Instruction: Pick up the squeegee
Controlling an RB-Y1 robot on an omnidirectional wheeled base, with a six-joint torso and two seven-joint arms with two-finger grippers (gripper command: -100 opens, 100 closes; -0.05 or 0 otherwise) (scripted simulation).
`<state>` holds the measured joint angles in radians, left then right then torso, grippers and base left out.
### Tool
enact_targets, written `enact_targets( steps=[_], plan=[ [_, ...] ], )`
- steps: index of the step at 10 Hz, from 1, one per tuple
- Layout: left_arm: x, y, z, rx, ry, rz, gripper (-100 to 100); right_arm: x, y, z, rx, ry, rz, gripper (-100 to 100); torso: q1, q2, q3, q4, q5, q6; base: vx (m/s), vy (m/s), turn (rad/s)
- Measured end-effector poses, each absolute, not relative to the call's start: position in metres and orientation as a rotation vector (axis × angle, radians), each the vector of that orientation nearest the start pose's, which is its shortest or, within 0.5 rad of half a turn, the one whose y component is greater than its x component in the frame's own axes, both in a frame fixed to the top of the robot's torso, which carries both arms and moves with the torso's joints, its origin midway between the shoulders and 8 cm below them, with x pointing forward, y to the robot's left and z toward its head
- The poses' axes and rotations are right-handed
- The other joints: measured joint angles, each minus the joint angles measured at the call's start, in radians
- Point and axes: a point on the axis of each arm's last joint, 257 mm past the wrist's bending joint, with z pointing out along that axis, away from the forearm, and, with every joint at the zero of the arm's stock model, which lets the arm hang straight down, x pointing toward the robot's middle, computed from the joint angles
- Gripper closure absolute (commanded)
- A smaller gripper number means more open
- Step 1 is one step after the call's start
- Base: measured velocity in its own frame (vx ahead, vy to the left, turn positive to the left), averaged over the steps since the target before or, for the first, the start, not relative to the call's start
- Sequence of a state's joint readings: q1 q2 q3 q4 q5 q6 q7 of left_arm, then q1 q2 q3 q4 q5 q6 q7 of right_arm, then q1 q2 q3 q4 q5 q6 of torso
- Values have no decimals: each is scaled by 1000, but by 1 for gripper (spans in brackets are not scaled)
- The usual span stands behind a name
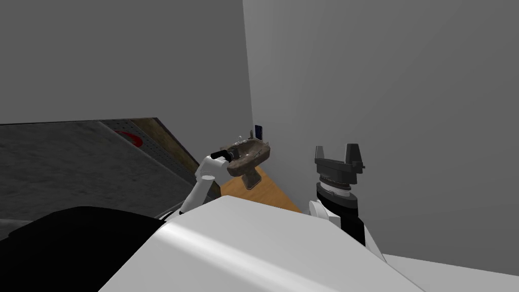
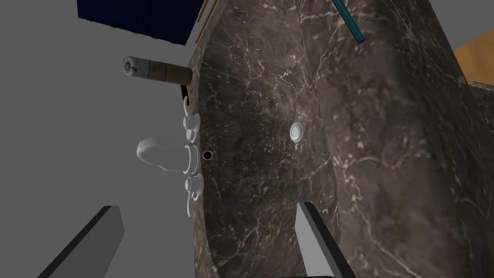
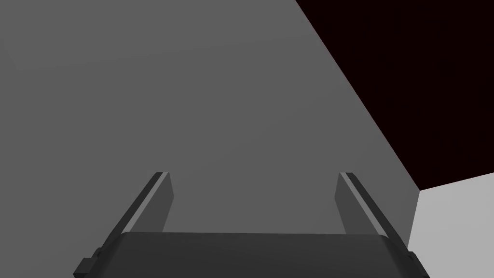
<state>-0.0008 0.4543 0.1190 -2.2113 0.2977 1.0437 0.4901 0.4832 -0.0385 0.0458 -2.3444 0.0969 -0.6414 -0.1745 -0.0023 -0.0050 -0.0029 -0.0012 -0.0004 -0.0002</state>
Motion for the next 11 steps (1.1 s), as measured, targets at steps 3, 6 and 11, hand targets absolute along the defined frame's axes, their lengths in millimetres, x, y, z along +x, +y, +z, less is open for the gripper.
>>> enact_targets(
  steps=[3, 6, 11],
  plan=[
    [487, 311, -153, -1826, 1316, -1107, -100, 307, -236, 78, 452, 521, 1513, 0, 2, 0, 0, 0, 0, 0, 61, -8, 0],
    [484, 298, -172, -1943, 1338, -1087, -100, 307, -236, 78, 452, 521, 1513, 0, 0, -1, -1, 0, 0, 0, 98, -31, 3],
    [470, 271, -201, -2149, 1380, -1042, -100, 307, -236, 78, 452, 521, 1513, 0, 0, -2, -1, -1, 0, 0, 93, -30, 2]
  ],
)
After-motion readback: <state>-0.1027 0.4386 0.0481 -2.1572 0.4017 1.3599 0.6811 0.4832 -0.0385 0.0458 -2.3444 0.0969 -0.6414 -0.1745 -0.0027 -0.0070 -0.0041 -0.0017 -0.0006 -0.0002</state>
